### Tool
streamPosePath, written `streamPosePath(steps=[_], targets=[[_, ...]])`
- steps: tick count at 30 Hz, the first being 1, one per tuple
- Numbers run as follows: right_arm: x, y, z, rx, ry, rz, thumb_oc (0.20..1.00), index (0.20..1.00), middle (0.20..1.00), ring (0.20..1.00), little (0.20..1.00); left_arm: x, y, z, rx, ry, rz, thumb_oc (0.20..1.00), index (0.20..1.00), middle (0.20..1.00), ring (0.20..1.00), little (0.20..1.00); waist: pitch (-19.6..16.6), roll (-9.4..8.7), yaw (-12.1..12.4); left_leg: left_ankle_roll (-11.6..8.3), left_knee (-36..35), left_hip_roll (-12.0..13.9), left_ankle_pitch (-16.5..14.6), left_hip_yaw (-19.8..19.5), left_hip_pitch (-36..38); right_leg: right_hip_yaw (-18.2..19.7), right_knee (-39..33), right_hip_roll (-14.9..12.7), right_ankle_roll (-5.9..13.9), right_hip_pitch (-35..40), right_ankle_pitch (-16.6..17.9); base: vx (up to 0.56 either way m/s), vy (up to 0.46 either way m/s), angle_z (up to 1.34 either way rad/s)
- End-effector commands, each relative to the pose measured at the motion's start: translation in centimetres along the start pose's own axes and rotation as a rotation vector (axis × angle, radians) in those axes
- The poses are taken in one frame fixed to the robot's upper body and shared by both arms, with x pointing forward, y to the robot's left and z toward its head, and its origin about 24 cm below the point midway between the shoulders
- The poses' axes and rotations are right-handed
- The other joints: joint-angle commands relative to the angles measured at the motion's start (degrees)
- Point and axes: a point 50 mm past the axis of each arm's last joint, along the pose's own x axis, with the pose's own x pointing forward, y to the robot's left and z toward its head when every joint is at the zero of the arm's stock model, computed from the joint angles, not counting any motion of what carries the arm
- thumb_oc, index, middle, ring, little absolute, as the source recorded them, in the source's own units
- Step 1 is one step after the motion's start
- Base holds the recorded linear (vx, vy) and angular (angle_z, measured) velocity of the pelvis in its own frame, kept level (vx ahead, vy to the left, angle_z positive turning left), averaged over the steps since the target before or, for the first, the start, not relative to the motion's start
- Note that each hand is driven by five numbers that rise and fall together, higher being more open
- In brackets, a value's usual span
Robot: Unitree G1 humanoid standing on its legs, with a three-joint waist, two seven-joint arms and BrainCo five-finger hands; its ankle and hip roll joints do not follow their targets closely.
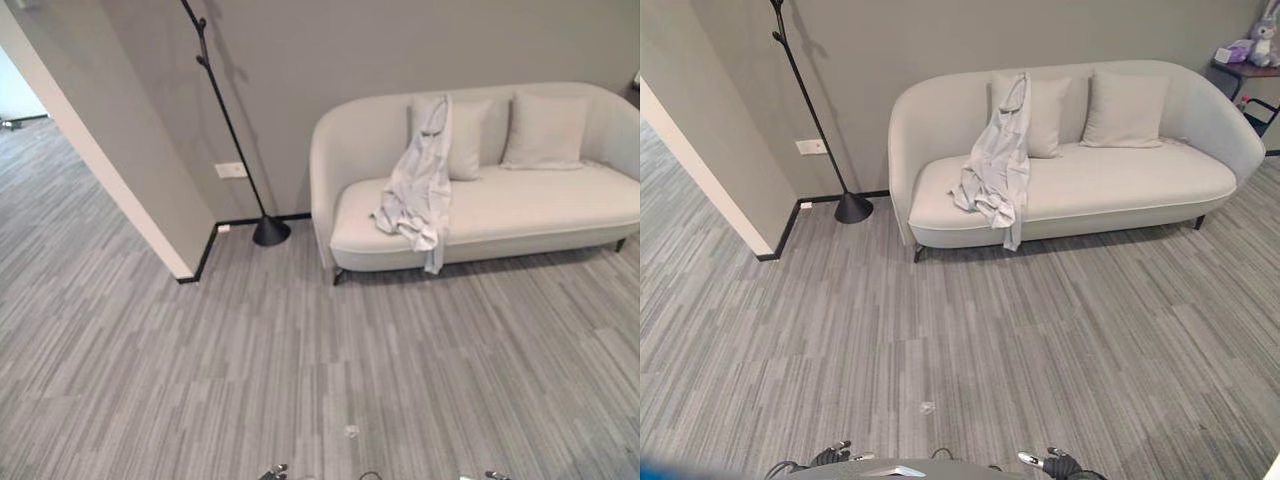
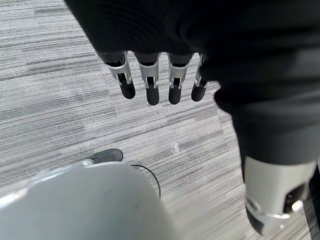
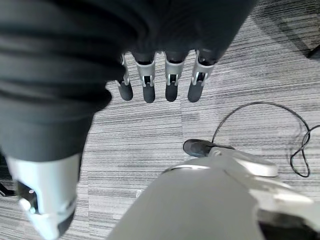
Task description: Hang the clothes on the sofa on the clothes rack.
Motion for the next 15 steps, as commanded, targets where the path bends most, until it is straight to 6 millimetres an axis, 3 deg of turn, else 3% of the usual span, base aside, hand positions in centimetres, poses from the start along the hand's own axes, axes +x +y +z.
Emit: streamPosePath(steps=[1, 15], targets=[[0.40, 0.48, 2.17, 0.002, -0.062, 0.006, 1.000, 1.000, 1.000, 1.000, 1.000, 0.38, 1.60, 2.34, 0.023, -0.063, 0.048, 1.000, 1.000, 1.000, 1.000, 1.000, -0.06, -4.21, 0.06, -1.72, 0.13, -0.28, -0.66, 1.61, 0.26, -1.06, 0.87, -5.51, 5.67, 2.38, -0.12, 0.00, 0.000, 0.00], [0.36, 0.24, 2.10, 0.047, -0.065, 0.006, 1.000, 1.000, 1.000, 1.000, 1.000, 0.33, 1.45, 1.80, 0.007, -0.042, 0.028, 1.000, 1.000, 1.000, 1.000, 1.000, -0.02, -4.14, -0.41, -1.25, 0.13, -1.09, -0.77, 1.94, -0.60, -0.40, 0.87, -6.41, 6.31, 1.30, 0.75, -0.01, 0.025, -0.01]])
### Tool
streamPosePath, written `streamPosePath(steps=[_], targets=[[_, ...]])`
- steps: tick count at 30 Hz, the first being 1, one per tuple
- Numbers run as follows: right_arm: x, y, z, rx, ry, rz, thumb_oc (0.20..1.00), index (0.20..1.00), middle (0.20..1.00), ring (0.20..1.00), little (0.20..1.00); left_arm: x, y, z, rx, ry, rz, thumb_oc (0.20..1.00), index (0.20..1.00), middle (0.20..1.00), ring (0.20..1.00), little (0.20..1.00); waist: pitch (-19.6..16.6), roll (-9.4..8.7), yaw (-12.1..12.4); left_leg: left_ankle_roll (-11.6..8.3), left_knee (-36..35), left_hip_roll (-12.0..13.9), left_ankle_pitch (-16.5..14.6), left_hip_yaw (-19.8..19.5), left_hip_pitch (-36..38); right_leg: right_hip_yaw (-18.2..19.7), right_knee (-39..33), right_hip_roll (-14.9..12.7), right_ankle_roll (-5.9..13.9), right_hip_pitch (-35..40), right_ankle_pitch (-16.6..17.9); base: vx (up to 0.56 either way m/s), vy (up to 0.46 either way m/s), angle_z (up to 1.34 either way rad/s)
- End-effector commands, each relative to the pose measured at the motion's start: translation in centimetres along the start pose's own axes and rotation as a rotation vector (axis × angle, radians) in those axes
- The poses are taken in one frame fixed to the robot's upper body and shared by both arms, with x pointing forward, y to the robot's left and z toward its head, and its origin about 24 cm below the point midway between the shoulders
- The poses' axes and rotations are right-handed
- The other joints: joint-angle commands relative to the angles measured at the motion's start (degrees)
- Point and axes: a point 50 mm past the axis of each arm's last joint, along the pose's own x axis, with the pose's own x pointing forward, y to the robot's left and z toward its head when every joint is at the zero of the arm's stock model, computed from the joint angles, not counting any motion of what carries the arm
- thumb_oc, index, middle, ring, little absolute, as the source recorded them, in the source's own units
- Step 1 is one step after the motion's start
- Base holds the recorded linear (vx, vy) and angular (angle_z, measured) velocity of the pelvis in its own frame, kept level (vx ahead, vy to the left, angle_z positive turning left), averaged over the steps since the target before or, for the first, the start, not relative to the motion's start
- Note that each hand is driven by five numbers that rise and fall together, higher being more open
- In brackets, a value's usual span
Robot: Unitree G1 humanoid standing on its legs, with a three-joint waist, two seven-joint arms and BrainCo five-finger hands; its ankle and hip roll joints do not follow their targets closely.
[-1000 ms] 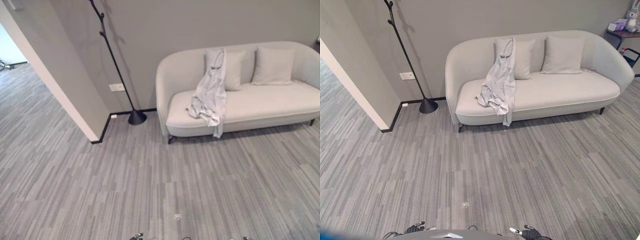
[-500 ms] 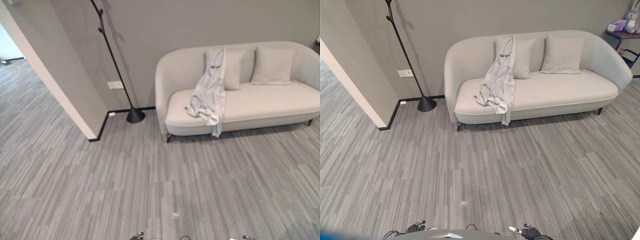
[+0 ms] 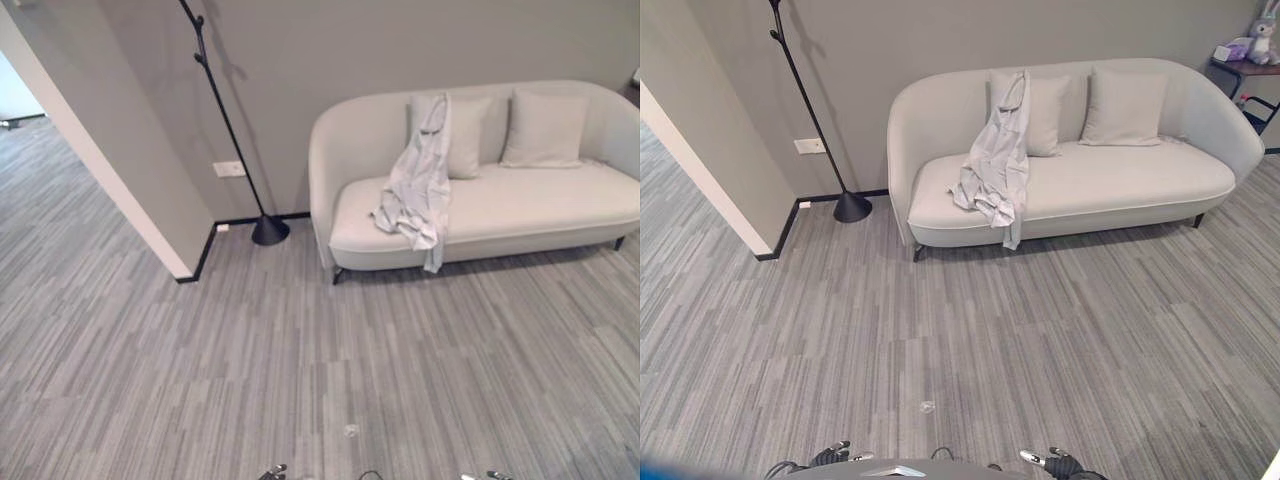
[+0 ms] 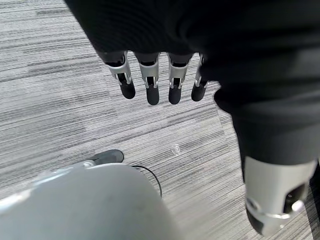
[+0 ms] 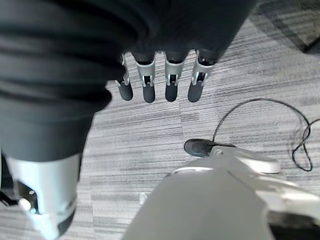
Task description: Hang the clothes on the sofa on the clothes rack.
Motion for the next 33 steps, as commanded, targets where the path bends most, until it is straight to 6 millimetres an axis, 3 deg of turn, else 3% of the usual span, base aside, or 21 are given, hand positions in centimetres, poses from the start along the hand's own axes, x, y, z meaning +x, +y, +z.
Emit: streamPosePath(steps=[1, 15, 18, 22, 25, 26, 28, 30, 33], targets=[[0.4, 0.5, 2.1, -0.004, -0.064, 0.015, 1.000, 1.000, 1.000, 1.000, 1.000, 0.3, 1.5, 1.9, 0.010, -0.044, 0.035, 1.000, 1.000, 1.000, 1.000, 1.000, 0.00, -4.26, -0.31, -1.18, 0.19, -1.06, -0.71, 1.74, -0.66, -0.67, 0.74, -6.38, 6.30, 1.52, 0.76, -0.02, 0.039, 0.00], [0.5, 0.8, 3.3, -0.039, -0.088, 0.029, 1.000, 1.000, 1.000, 1.000, 1.000, 0.3, 2.3, 2.3, 0.004, -0.055, 0.058, 1.000, 1.000, 1.000, 1.000, 1.000, 0.93, -5.26, 0.77, 1.03, 0.19, -3.77, -1.19, 0.38, -2.63, 0.97, 1.36, -8.55, 7.87, -1.56, 3.09, -0.02, 0.065, -0.02], [0.6, 0.7, 3.6, -0.043, -0.095, 0.026, 1.000, 1.000, 1.000, 1.000, 1.000, 0.4, 2.5, 2.7, 0.003, -0.067, 0.057, 1.000, 1.000, 1.000, 1.000, 1.000, 2.16, -4.94, 1.03, 2.66, 0.19, -4.62, -1.74, 0.19, -2.22, 2.24, 11.10, -9.50, 8.67, -6.65, 2.16, -0.03, 0.110, -0.13], [0.6, 0.7, 4.4, -0.029, -0.115, 0.025, 1.000, 1.000, 1.000, 1.000, 1.000, 0.4, 2.8, 3.5, 0.013, -0.084, 0.064, 1.000, 1.000, 1.000, 1.000, 1.000, 4.29, -4.63, 0.54, 3.86, 0.19, -5.24, -2.15, -0.10, -0.38, 2.31, 24.49, -10.67, 9.54, -13.70, 7.45, 0.06, 0.102, -0.18], [0.6, 0.3, 4.8, -0.019, -0.130, 0.012, 1.000, 1.000, 1.000, 1.000, 1.000, 0.5, 2.7, 4.6, 0.010, -0.123, 0.059, 1.000, 1.000, 1.000, 1.000, 1.000, 4.87, -4.46, -0.86, 3.33, 0.19, -5.38, -4.46, -1.80, 2.29, 1.44, 18.58, -9.93, 8.24, -17.07, 7.38, 0.34, -0.026, 0.09], [0.6, 0.4, 5.3, -0.010, -0.141, 0.008, 1.000, 1.000, 1.000, 1.000, 1.000, 0.6, 2.7, 5.7, -0.010, -0.155, 0.061, 1.000, 1.000, 1.000, 1.000, 1.000, 5.54, -5.34, -2.38, 2.62, 0.19, -5.98, -6.96, -3.80, 4.94, 0.84, 6.52, -9.18, 9.02, -19.45, 10.25, 0.52, -0.134, 0.07], [0.7, 0.7, 5.2, -0.009, -0.138, 0.017, 1.000, 1.000, 1.000, 1.000, 1.000, 0.7, 2.7, 6.0, -0.003, -0.161, 0.061, 1.000, 1.000, 1.000, 1.000, 1.000, 5.65, -5.36, -3.39, 1.85, 0.19, -5.30, -8.64, -4.46, 7.40, -1.44, 1.12, -8.36, 10.05, -21.13, 11.72, 0.46, -0.126, 0.23], [0.6, 0.8, 5.0, -0.014, -0.132, 0.019, 1.000, 1.000, 1.000, 1.000, 1.000, 0.7, 2.6, 6.0, -0.001, -0.160, 0.057, 1.000, 1.000, 1.000, 1.000, 1.000, 5.35, -5.32, -3.60, 1.26, 0.19, -4.75, -10.22, -4.85, 9.22, -5.19, 0.74, -8.52, 10.54, -22.68, 11.68, 0.36, -0.126, 0.30], [0.6, 0.4, 4.5, -0.016, -0.119, 0.014, 1.000, 1.000, 1.000, 1.000, 1.000, 0.7, 2.3, 5.6, 0.010, -0.152, 0.047, 1.000, 1.000, 1.000, 1.000, 1.000, 4.19, -5.39, -4.19, 1.02, 0.19, -4.43, -11.82, -6.10, 10.44, -5.82, 0.74, -8.63, 10.02, -21.63, 12.87, 0.34, -0.144, 0.48]])
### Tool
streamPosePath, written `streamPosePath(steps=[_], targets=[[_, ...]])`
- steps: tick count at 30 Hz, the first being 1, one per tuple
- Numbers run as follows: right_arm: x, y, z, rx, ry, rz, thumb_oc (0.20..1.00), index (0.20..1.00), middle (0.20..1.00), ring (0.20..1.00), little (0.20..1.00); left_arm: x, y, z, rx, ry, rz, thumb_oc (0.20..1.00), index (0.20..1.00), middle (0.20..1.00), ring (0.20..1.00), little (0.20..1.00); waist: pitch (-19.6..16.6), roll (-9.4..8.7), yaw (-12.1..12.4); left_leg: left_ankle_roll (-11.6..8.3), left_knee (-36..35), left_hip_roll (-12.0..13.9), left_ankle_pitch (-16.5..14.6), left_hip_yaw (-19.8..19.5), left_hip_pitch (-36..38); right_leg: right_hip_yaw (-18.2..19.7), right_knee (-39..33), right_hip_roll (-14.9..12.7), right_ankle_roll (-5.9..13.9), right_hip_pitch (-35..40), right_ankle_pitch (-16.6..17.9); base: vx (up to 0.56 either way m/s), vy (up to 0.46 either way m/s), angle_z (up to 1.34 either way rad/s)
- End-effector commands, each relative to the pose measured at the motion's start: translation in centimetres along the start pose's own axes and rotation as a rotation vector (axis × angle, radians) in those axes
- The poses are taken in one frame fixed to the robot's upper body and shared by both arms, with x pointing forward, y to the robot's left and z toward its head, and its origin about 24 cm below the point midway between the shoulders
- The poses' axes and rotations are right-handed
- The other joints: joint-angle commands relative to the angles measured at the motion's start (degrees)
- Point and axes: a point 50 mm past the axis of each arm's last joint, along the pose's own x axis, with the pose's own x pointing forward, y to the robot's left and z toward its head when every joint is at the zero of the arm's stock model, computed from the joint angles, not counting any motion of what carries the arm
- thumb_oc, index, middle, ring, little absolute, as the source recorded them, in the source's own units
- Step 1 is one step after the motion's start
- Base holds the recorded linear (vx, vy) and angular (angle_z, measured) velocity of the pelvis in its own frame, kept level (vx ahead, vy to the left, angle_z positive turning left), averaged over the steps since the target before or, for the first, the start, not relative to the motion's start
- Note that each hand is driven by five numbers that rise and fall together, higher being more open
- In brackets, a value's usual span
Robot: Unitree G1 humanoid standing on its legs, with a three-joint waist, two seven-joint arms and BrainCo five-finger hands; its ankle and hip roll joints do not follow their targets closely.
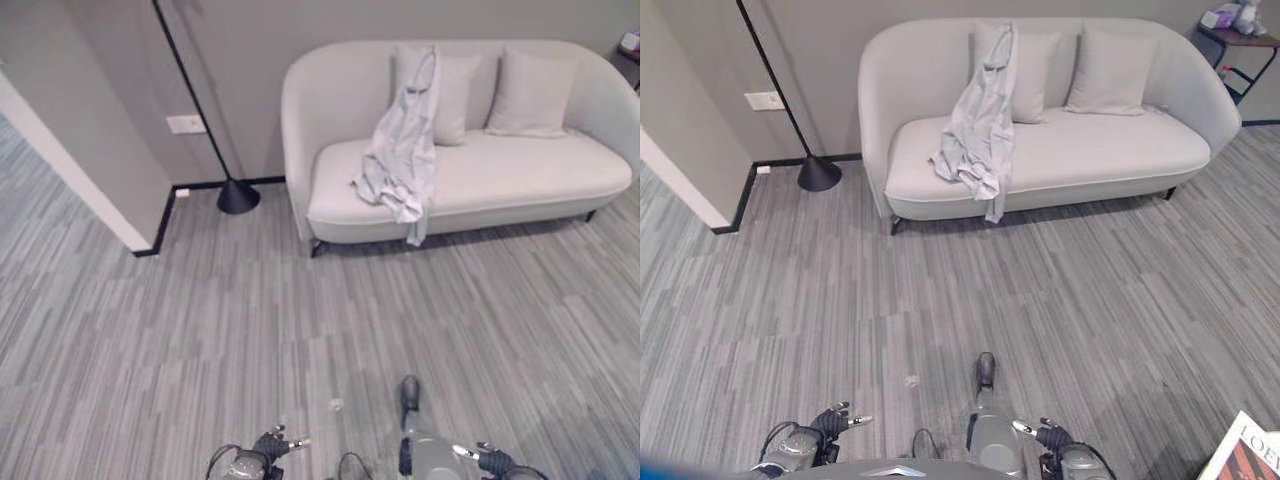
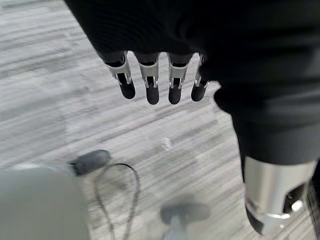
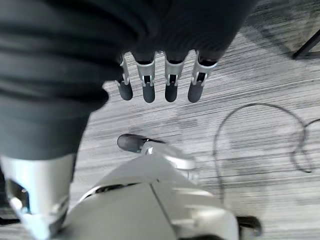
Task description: Hang the clothes on the sofa on the clothes rack.
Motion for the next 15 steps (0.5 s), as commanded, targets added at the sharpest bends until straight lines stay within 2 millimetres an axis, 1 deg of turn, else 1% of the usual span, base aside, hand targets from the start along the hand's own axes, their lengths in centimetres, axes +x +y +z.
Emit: streamPosePath(steps=[1, 2, 3, 4, 5, 6, 7, 8, 9, 10, 11, 12, 13, 14, 15], targets=[[0.0, -0.9, 1.2, -0.030, -0.046, -0.013, 1.000, 1.000, 1.000, 1.000, 1.000, -0.1, 0.4, 0.0, -0.019, -0.020, 0.002, 1.000, 1.000, 1.000, 1.000, 1.000, -2.67, 1.95, -1.01, -1.94, 0.60, 2.00, -5.23, -3.45, 6.21, 1.20, -4.27, 3.72, -0.52, 1.91, 10.48, 0.69, -0.320, 1.01], [0.0, -1.1, 1.1, -0.027, -0.044, -0.018, 1.000, 1.000, 1.000, 1.000, 1.000, -0.1, 0.2, -0.1, -0.034, -0.021, 0.000, 1.000, 1.000, 1.000, 1.000, 1.000, -3.13, 2.69, -1.08, -2.77, 0.60, 3.36, -3.12, -3.75, 6.31, 1.44, -4.05, 4.64, -1.14, 2.14, 10.44, 0.53, -0.261, 0.97], [0.0, -1.1, 1.1, -0.027, -0.044, -0.019, 1.000, 1.000, 1.000, 1.000, 1.000, -0.1, 0.2, -0.1, -0.035, -0.020, 0.000, 1.000, 1.000, 1.000, 1.000, 1.000, -3.16, 2.81, -1.11, -2.81, 0.60, 3.49, -3.16, -3.75, 6.31, 1.36, -4.06, 4.74, -1.17, 2.16, 10.41, 0.27, -0.143, 0.62], [0.0, -1.3, 1.1, -0.024, -0.046, -0.021, 1.000, 1.000, 1.000, 1.000, 1.000, -0.1, 0.2, -0.1, -0.041, -0.022, -0.001, 1.000, 1.000, 1.000, 1.000, 1.000, -3.36, 3.35, -1.04, -3.66, 0.60, 4.63, -0.62, -3.84, 6.35, 1.40, -3.64, 5.48, -1.67, 2.45, 9.89, 0.27, -0.159, 0.38], [-0.1, -1.4, 1.1, -0.011, -0.050, -0.027, 1.000, 1.000, 1.000, 1.000, 1.000, -0.1, 0.2, 0.1, -0.043, -0.028, 0.002, 1.000, 1.000, 1.000, 1.000, 1.000, -3.78, 4.04, -1.14, -4.97, 2.28, 5.98, 2.86, -4.33, 6.13, 1.39, -3.20, 6.53, -2.44, 2.98, 9.23, 0.44, -0.257, 0.15], [-0.1, -1.6, 1.1, 0.004, -0.059, -0.030, 1.000, 1.000, 1.000, 1.000, 1.000, -0.1, 0.3, 0.1, -0.049, -0.034, 0.003, 1.000, 1.000, 1.000, 1.000, 1.000, -4.54, 4.51, -1.15, -6.72, 6.30, 7.28, 7.37, -4.48, 4.79, 1.10, -2.98, 7.88, -3.73, 4.60, 7.64, 0.33, -0.190, 0.13], [-0.1, -1.6, 1.1, 0.004, -0.059, -0.031, 1.000, 1.000, 1.000, 1.000, 1.000, -0.1, 0.3, 0.1, -0.049, -0.034, 0.003, 1.000, 1.000, 1.000, 1.000, 1.000, -4.55, 4.58, -1.21, -6.76, 6.33, 7.36, 7.33, -4.54, 4.77, 1.01, -2.98, 7.92, -3.76, 4.62, 7.60, 0.55, -0.356, 0.12], [-0.1, -1.8, 1.1, 0.010, -0.065, -0.037, 1.000, 1.000, 1.000, 1.000, 1.000, -0.1, 0.6, 0.4, -0.066, -0.043, 0.009, 1.000, 1.000, 1.000, 1.000, 1.000, -4.48, 4.22, -0.78, -10.28, 21.15, 8.77, 15.45, -3.28, -0.98, 0.46, -3.55, 10.28, -6.76, 9.94, 3.42, 0.47, -0.349, 0.11], [-0.1, -1.9, 1.4, 0.016, -0.073, -0.042, 1.000, 1.000, 1.000, 1.000, 1.000, 0.0, 0.7, 0.6, -0.068, -0.049, 0.012, 1.000, 1.000, 1.000, 1.000, 1.000, -3.69, 3.46, -0.41, -10.65, 28.32, 8.53, 18.03, -3.38, -4.48, 0.76, -3.86, 10.40, -7.88, 11.72, 2.29, 0.46, -0.347, 0.11], [-0.1, -1.9, 1.4, 0.016, -0.073, -0.042, 1.000, 1.000, 1.000, 1.000, 1.000, 0.0, 0.7, 0.6, -0.068, -0.049, 0.013, 1.000, 1.000, 1.000, 1.000, 1.000, -3.81, 3.26, -0.58, -10.61, 28.24, 8.30, 18.23, -3.54, -4.69, 0.66, -3.86, 10.14, -7.84, 11.57, 2.33, 0.26, -0.251, -0.02], [-0.1, -2.1, 2.0, 0.027, -0.090, -0.056, 1.000, 1.000, 1.000, 1.000, 1.000, 0.0, 0.9, 0.7, -0.065, -0.048, 0.022, 1.000, 1.000, 1.000, 1.000, 1.000, -2.36, 1.71, 0.15, -8.40, 35.77, 8.70, 19.36, -1.49, -8.37, 1.80, -4.27, 10.19, -9.10, 14.51, 0.82, 0.24, -0.203, -0.18], [-0.1, -2.2, 2.2, 0.030, -0.096, -0.058, 1.000, 1.000, 1.000, 1.000, 1.000, 0.0, 0.9, 0.6, -0.067, -0.044, 0.022, 1.000, 1.000, 1.000, 1.000, 1.000, -1.98, 1.26, 0.62, -7.14, 36.63, 8.84, 18.25, -0.39, -9.96, 2.47, -4.27, 10.18, -9.21, 15.51, 0.06, 0.25, -0.200, -0.25], [-0.1, -2.2, 2.2, 0.030, -0.096, -0.058, 1.000, 1.000, 1.000, 1.000, 1.000, 0.0, 0.9, 0.6, -0.067, -0.045, 0.021, 1.000, 1.000, 1.000, 1.000, 1.000, -1.86, 1.43, 0.77, -7.13, 36.90, 9.03, 18.00, -0.27, -9.90, 2.57, -4.27, 10.37, -9.22, 15.61, 0.06, 0.28, -0.104, -0.21], [-0.1, -2.3, 2.4, 0.031, -0.100, -0.060, 1.000, 1.000, 1.000, 1.000, 1.000, -0.1, 0.9, 0.4, -0.072, -0.038, 0.023, 1.000, 1.000, 1.000, 1.000, 1.000, -1.08, 0.66, 1.77, -5.95, 37.99, 8.77, 14.96, 0.76, -12.91, 3.51, -4.27, 10.18, -9.32, 17.19, -0.79, 0.28, -0.054, -0.29], [-0.1, -2.2, 2.3, 0.026, -0.099, -0.057, 1.000, 1.000, 1.000, 1.000, 1.000, -0.2, 0.9, 0.0, -0.083, -0.029, 0.024, 1.000, 1.000, 1.000, 1.000, 1.000, -0.64, 0.14, 2.73, -4.93, 35.16, 8.57, 12.25, 2.31, -16.74, 4.29, -4.27, 9.79, -9.04, 18.71, -2.02, 0.28, -0.056, -0.32]])
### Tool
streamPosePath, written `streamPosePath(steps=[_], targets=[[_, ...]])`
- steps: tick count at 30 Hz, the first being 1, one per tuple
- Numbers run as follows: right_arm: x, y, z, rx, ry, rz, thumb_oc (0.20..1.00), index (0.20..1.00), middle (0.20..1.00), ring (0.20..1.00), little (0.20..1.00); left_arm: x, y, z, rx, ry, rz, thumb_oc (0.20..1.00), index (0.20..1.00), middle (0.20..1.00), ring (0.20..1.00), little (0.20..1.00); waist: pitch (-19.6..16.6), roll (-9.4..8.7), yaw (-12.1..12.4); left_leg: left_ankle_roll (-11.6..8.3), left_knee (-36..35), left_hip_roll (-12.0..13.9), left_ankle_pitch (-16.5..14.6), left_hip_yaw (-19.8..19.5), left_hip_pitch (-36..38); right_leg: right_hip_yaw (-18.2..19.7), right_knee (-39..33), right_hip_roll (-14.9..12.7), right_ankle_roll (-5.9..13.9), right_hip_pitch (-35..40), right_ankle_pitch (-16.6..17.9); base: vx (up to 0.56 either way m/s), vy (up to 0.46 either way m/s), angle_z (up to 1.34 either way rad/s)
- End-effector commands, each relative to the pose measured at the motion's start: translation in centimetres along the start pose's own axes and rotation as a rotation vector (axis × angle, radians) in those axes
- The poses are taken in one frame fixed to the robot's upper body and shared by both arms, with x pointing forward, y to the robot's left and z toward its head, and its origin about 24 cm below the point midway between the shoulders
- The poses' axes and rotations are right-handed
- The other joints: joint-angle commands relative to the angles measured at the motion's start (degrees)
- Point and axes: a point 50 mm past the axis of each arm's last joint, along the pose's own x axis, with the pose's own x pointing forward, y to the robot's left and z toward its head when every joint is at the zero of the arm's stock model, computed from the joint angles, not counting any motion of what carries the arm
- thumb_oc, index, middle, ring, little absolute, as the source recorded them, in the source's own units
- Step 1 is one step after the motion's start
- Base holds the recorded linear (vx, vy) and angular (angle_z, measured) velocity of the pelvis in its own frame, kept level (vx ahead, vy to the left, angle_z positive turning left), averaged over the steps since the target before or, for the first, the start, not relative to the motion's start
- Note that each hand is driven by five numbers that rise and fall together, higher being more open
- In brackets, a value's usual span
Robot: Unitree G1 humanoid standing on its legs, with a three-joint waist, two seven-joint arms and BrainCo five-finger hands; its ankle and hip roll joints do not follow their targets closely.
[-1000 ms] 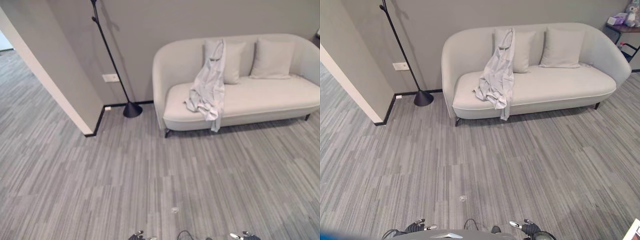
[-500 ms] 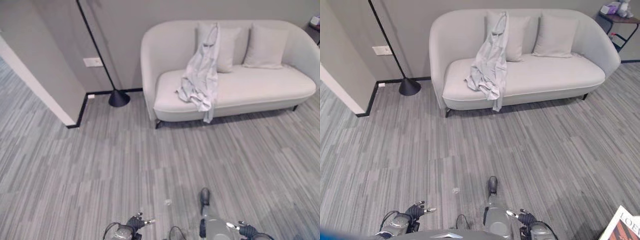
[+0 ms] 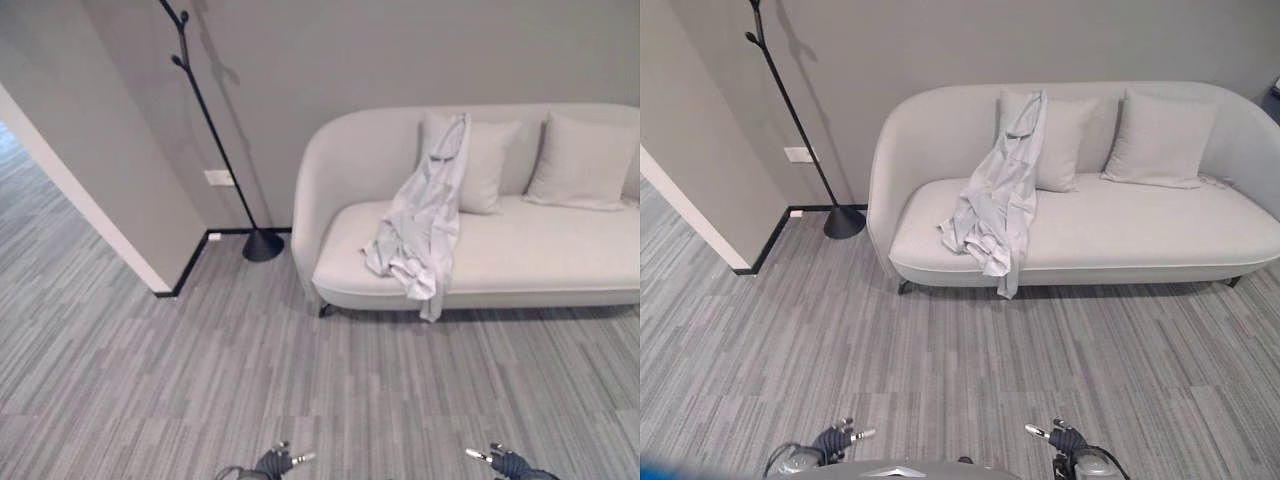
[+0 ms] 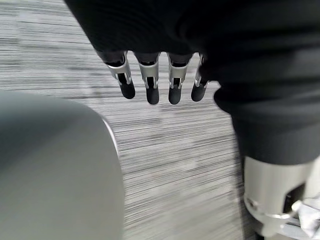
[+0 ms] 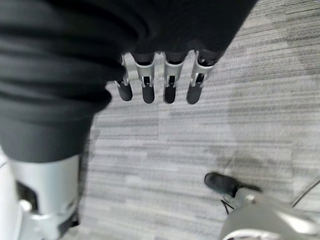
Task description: Hang the clothes on the sofa on the clothes rack.
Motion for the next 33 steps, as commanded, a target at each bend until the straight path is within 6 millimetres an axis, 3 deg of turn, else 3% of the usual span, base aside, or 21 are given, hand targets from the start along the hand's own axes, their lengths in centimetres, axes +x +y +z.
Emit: streamPosePath(steps=[1, 2, 4, 5, 6, 7, 8, 9, 11, 14, 16, 19, 20, 21, 22, 23, 24, 26, 27, 30, 33], targets=[[0.2, -0.5, 1.8, 0.033, -0.068, -0.015, 1.000, 1.000, 1.000, 1.000, 1.000, 0.2, 1.0, 1.4, 0.034, -0.038, 0.023, 1.000, 1.000, 1.000, 1.000, 1.000, 5.12, -0.66, 0.29, 5.37, -20.70, -3.24, -0.37, 4.88, 10.87, 4.83, 0.64, -4.51, 7.99, -1.43, 0.40, 0.27, 0.044, -0.31], [0.2, -0.4, 1.9, 0.026, -0.070, -0.012, 1.000, 1.000, 1.000, 1.000, 1.000, 0.1, 1.1, 1.1, 0.024, -0.031, 0.030, 1.000, 1.000, 1.000, 1.000, 1.000, 5.59, -1.18, 1.53, 5.92, -26.48, -3.99, -3.16, 6.19, 6.46, 6.06, 0.64, -4.97, 8.50, 0.38, -1.02, 0.30, 0.081, -0.23], [0.2, -0.5, 1.7, 0.016, -0.064, -0.014, 1.000, 1.000, 1.000, 1.000, 1.000, 0.0, 0.9, 0.6, 0.016, -0.019, 0.028, 1.000, 1.000, 1.000, 1.000, 1.000, 5.67, -0.45, 2.85, 5.54, -37.09, -4.57, -2.18, 5.14, 4.05, 7.21, 0.64, -4.35, 8.97, 2.20, -2.87, 0.30, 0.102, -0.20], [0.2, -0.5, 1.7, 0.016, -0.064, -0.014, 1.000, 1.000, 1.000, 1.000, 1.000, 0.0, 0.9, 0.6, 0.016, -0.019, 0.028, 1.000, 1.000, 1.000, 1.000, 1.000, 5.86, -0.54, 2.92, 5.54, -37.53, -4.67, -2.06, 5.26, 4.58, 7.27, 0.64, -4.46, 8.99, 2.48, -2.97, 0.22, 0.082, -0.26], [0.2, -0.5, 1.5, 0.011, -0.061, -0.014, 1.000, 1.000, 1.000, 1.000, 1.000, 0.0, 0.9, 0.5, 0.006, -0.019, 0.030, 1.000, 1.000, 1.000, 1.000, 1.000, 6.06, 0.03, 3.50, 5.28, -42.54, -4.96, -0.15, 4.09, 3.94, 7.76, 0.64, -3.98, 9.09, 3.54, -3.74, 0.40, 0.135, -0.54], [0.2, -0.6, 1.6, 0.006, -0.061, -0.022, 1.000, 1.000, 1.000, 1.000, 1.000, 0.1, 0.8, 0.8, 0.008, -0.033, 0.025, 1.000, 1.000, 1.000, 1.000, 1.000, 6.36, 1.51, 4.98, 4.08, -51.66, -5.20, 4.92, 1.94, 0.88, 8.96, 0.64, -2.62, 9.04, 6.03, -5.75, 0.64, 0.214, -0.68], [0.1, -0.5, 1.2, 0.008, -0.048, -0.025, 1.000, 1.000, 1.000, 1.000, 1.000, 0.1, 0.7, 0.9, 0.021, -0.027, 0.019, 1.000, 1.000, 1.000, 1.000, 1.000, 6.79, 1.47, 5.47, 3.13, -55.08, -5.42, 5.97, 2.30, -1.64, 10.21, 0.64, -2.66, 9.05, 8.43, -7.38, 0.64, 0.239, -0.45], [0.1, -0.4, 1.1, -0.008, -0.041, -0.017, 1.000, 1.000, 1.000, 1.000, 1.000, 0.0, 0.8, 0.4, 0.013, -0.013, 0.024, 1.000, 1.000, 1.000, 1.000, 1.000, 5.97, 1.78, 5.47, 3.28, -55.08, -5.34, 5.35, 2.43, -0.97, 10.89, 0.64, -2.52, 9.66, 8.97, -7.51, 0.51, 0.221, -0.39], [0.0, -0.3, 0.3, -0.009, -0.021, -0.011, 1.000, 1.000, 1.000, 1.000, 1.000, -0.1, 0.7, -0.2, 0.010, -0.001, 0.023, 1.000, 1.000, 1.000, 1.000, 1.000, 4.84, 2.39, 5.69, 3.25, -55.08, -5.31, 8.09, 2.21, 0.88, 12.14, 0.64, -3.28, 10.47, 10.71, -8.65, 0.38, 0.230, -0.67], [0.0, 0.2, 0.0, -0.003, -0.014, 0.002, 1.000, 1.000, 1.000, 1.000, 1.000, -0.2, 1.1, -0.4, 0.017, 0.005, 0.031, 1.000, 1.000, 1.000, 1.000, 1.000, 3.25, 1.52, 5.94, 3.84, -55.08, -6.00, 7.73, 3.90, 2.27, 12.84, 0.64, -5.62, 11.95, 11.64, -8.89, 0.34, 0.228, -0.90], [0.0, 0.4, 0.1, -0.008, -0.011, 0.015, 1.000, 1.000, 1.000, 1.000, 1.000, -0.2, 1.5, -0.4, 0.032, 0.009, 0.039, 1.000, 1.000, 1.000, 1.000, 1.000, 1.38, 0.39, 6.02, 5.54, -55.05, -7.64, 5.96, 6.17, 4.06, 12.59, 1.79, -9.37, 14.13, 11.24, -6.29, 0.35, 0.265, -0.35], [0.1, 0.7, 0.7, -0.007, -0.032, 0.026, 1.000, 1.000, 1.000, 1.000, 1.000, -0.2, 2.1, 0.0, 0.049, -0.003, 0.048, 1.000, 1.000, 1.000, 1.000, 1.000, 0.94, -0.04, 5.96, 7.68, -55.08, -9.51, 3.33, 7.83, 6.33, 12.14, 11.26, -11.73, 16.25, 7.10, -2.84, 0.23, 0.215, -0.10], [0.2, 0.7, 1.0, -0.003, -0.045, 0.026, 1.000, 1.000, 1.000, 1.000, 1.000, -0.2, 2.1, 0.3, 0.053, -0.010, 0.047, 1.000, 1.000, 1.000, 1.000, 1.000, 1.37, -0.03, 5.78, 8.68, -55.08, -10.52, 2.56, 8.10, 7.44, 11.98, 15.54, -12.20, 16.95, 5.26, 0.16, 0.13, 0.148, 0.06], [0.2, 0.7, 1.0, -0.003, -0.045, 0.027, 1.000, 1.000, 1.000, 1.000, 1.000, -0.2, 2.1, 0.3, 0.053, -0.010, 0.048, 1.000, 1.000, 1.000, 1.000, 1.000, 1.39, -0.07, 5.84, 8.71, -55.07, -10.57, 2.53, 8.17, 7.47, 12.06, 15.65, -12.27, 16.99, 5.21, 0.08, 0.15, 0.212, 0.12], [0.2, 0.6, 1.5, 0.001, -0.058, 0.024, 1.000, 1.000, 1.000, 1.000, 1.000, -0.1, 2.4, 0.7, 0.054, -0.024, 0.057, 1.000, 1.000, 1.000, 1.000, 1.000, 2.52, 0.56, 5.29, 10.15, -55.08, -11.47, 1.05, 7.92, 9.83, 11.66, 24.50, -12.91, 17.04, 0.63, 4.93, 0.08, 0.131, 0.14], [0.2, 0.6, 1.5, 0.001, -0.058, 0.024, 1.000, 1.000, 1.000, 1.000, 1.000, -0.1, 2.4, 0.7, 0.054, -0.024, 0.057, 1.000, 1.000, 1.000, 1.000, 1.000, 2.55, 0.52, 5.32, 10.17, -55.08, -11.51, 1.03, 7.96, 9.84, 11.72, 24.67, -12.96, 17.06, 0.55, 4.83, 0.17, 0.249, 0.30], [0.3, 0.8, 1.6, 0.001, -0.062, 0.026, 1.000, 1.000, 1.000, 1.000, 1.000, -0.1, 2.6, 0.9, 0.057, -0.026, 0.062, 1.000, 1.000, 1.000, 1.000, 1.000, 3.64, 1.23, 4.76, 11.55, -55.08, -12.50, -0.52, 7.63, 12.16, 9.73, 31.01, -14.42, 17.03, -2.18, 9.25, 0.17, 0.179, 0.38], [0.2, 1.0, 1.3, 0.009, -0.059, 0.029, 1.000, 1.000, 1.000, 1.000, 1.000, -0.2, 2.6, 0.7, 0.059, -0.020, 0.061, 1.000, 1.000, 1.000, 1.000, 1.000, 3.73, 1.77, 4.48, 11.98, -55.08, -12.65, -1.99, 7.79, 13.93, 7.17, 33.35, -16.50, 17.02, -3.73, 10.16, 0.27, 0.181, 0.23], [0.2, 1.1, 0.8, 0.014, -0.047, 0.029, 1.000, 1.000, 1.000, 1.000, 1.000, -0.2, 2.7, 0.6, 0.061, -0.015, 0.061, 1.000, 1.000, 1.000, 1.000, 1.000, 3.63, 1.89, 4.11, 11.90, -55.08, -12.83, -3.53, 7.67, 15.64, 3.97, 30.71, -18.36, 16.18, -4.70, 7.86, 0.31, 0.084, 0.10], [0.2, 0.9, 0.9, 0.019, -0.048, 0.020, 1.000, 1.000, 1.000, 1.000, 1.000, -0.2, 2.8, 0.6, 0.066, -0.012, 0.063, 1.000, 1.000, 1.000, 1.000, 1.000, 3.69, 2.37, 3.72, 11.16, -55.08, -12.00, -5.26, 7.43, 17.14, 0.34, 22.19, -18.39, 15.11, -6.68, 2.60, 0.24, -0.031, 0.15], [0.2, 0.9, 1.5, 0.020, -0.063, 0.020, 1.000, 1.000, 1.000, 1.000, 1.000, -0.1, 2.6, 0.9, 0.069, -0.026, 0.064, 1.000, 1.000, 1.000, 1.000, 1.000, 4.35, 1.73, 2.79, 10.53, -55.08, -12.23, -6.80, 6.28, 19.19, 1.53, 11.11, -17.38, 15.95, -7.43, 3.66, 0.21, -0.118, -0.01]])
